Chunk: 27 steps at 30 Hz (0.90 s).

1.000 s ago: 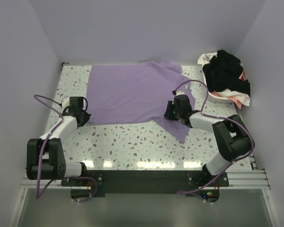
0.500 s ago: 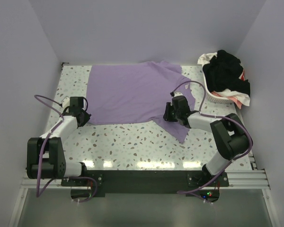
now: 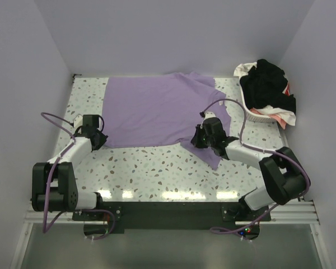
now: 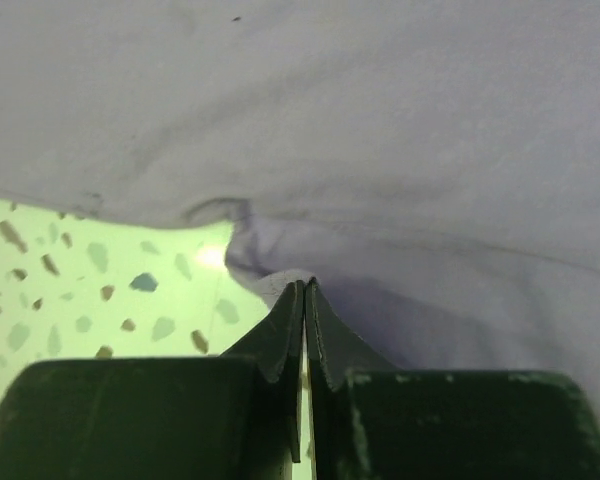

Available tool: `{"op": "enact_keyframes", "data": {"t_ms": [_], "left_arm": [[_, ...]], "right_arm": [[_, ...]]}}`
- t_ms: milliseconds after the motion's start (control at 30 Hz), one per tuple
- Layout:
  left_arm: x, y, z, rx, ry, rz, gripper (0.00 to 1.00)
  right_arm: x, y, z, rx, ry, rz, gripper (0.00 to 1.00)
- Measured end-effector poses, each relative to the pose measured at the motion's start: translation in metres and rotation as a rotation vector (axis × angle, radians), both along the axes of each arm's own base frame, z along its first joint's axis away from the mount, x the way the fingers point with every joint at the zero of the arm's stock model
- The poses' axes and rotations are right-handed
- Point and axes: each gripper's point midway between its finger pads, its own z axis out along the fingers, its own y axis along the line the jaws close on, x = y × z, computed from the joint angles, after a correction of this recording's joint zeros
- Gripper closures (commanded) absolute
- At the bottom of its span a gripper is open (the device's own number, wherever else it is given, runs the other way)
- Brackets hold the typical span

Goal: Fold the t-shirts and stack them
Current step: Flatten the tshirt out

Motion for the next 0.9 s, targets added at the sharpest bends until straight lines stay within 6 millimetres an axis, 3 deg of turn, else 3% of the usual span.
{"op": "enact_keyframes", "data": {"t_ms": [133,267,367,400,500,567,700,800,900], "left_arm": [[0.0,0.0,0.0,0.0,0.001,0.0,1.0],[0.0,0.0,-0.002,0.0,0.005,0.0,1.0],[0.0,0.0,-0.003,-0.001,0.008,0.0,1.0],[0.0,0.0,-0.003,-0.001,0.008,0.0,1.0],[0.0,0.0,-0.003,-0.001,0.008,0.0,1.0],[0.0,0.0,-0.003,-0.001,0.008,0.0,1.0],[0.0,0.0,-0.003,0.0,0.008,0.0,1.0],[0.0,0.0,-0.004,0.0,0.011,-0.001,1.0],[-0.001,0.0,-0.004,0.0,0.013,-0.001,1.0]], "right_arm": [[-0.025,0.019,0.004,0.033,0.006,0.052,1.0],[-0.059,0.04,-0.01,0.047,0.064,0.107,1.0],[-0.08,0.05,-0.019,0.056,0.106,0.126,0.85],[-0.084,0.052,-0.02,0.059,0.114,0.131,0.74],[-0.094,0.051,-0.016,0.074,0.128,0.114,0.62],[-0.094,0.042,-0.003,0.07,0.108,0.072,0.59],[-0.078,0.01,0.043,0.063,0.006,-0.066,0.58],[-0.046,-0.038,0.066,0.061,-0.033,-0.241,0.58],[-0.027,-0.095,0.06,0.023,-0.009,-0.418,0.58]]}}
